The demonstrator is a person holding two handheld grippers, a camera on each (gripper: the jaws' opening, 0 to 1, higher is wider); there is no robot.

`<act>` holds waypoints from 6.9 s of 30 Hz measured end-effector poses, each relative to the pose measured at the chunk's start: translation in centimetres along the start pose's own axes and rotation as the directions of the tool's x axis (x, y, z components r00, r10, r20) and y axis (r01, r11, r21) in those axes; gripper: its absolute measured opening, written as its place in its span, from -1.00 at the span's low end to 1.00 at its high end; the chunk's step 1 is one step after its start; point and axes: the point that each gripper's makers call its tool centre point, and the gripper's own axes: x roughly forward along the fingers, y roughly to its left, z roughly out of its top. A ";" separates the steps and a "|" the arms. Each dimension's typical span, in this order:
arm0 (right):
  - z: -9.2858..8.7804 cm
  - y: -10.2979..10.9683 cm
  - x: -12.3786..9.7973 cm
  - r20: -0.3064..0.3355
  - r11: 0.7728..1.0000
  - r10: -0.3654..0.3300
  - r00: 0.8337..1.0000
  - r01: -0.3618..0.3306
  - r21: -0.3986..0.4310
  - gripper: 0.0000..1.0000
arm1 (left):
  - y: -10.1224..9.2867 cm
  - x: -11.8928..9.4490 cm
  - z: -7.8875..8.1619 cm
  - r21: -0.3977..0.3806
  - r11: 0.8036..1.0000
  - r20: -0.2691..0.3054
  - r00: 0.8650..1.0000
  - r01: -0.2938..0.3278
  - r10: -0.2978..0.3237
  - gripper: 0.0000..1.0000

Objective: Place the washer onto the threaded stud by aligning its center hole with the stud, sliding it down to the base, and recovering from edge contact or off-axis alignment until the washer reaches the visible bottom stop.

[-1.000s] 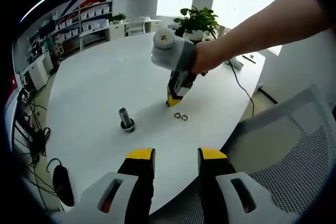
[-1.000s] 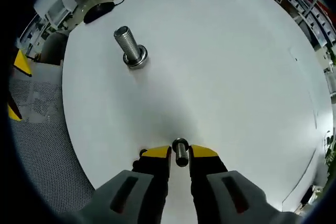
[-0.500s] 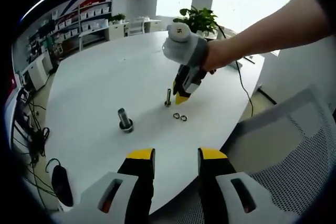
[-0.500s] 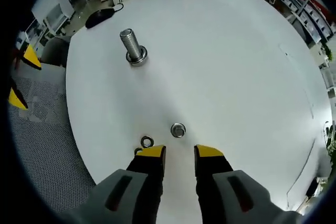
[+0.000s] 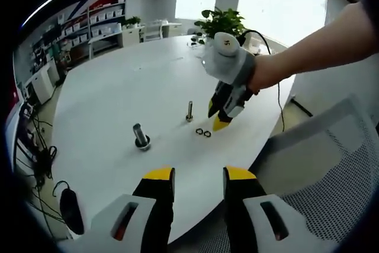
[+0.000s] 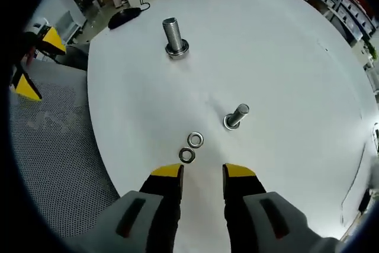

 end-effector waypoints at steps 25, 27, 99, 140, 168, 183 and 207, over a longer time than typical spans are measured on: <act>0.0 1.7 1.3 -0.023 0.989 -0.021 1.000 0.017 -0.149 -0.52 | -0.3 -0.1 0.2 -0.004 1.000 0.008 1.000 0.012 -0.012 -0.38; 0.0 1.9 1.3 -0.024 0.989 -0.019 1.000 0.016 -0.149 -0.53 | -0.4 -0.2 0.2 -0.001 1.000 0.008 1.000 0.012 -0.012 -0.38; 0.3 1.0 1.9 -0.104 0.993 -0.044 0.994 0.032 -0.112 -0.93 | 0.3 -0.5 0.5 -0.015 1.000 0.024 1.000 -0.005 0.005 -0.39; 3.5 1.9 2.7 0.065 0.972 -0.004 0.998 0.019 -0.234 -0.30 | 0.6 -0.6 0.7 -0.028 1.000 0.035 0.999 -0.010 0.011 -0.39; 2.1 3.1 2.3 0.034 0.982 0.066 0.997 -0.059 -0.177 -0.51 | 0.6 -0.6 0.5 -0.027 1.000 0.026 1.000 -0.015 0.015 -0.39; 2.8 1.8 1.7 0.015 0.963 0.031 0.999 -0.026 -0.269 -0.51 | 0.9 -0.6 0.5 -0.027 0.999 0.027 0.999 -0.020 0.021 -0.39; 2.3 2.0 2.4 -0.108 0.921 0.033 0.994 -0.072 -0.383 -0.58 | 1.2 -0.4 0.3 -0.030 0.999 0.024 0.999 -0.025 0.026 -0.39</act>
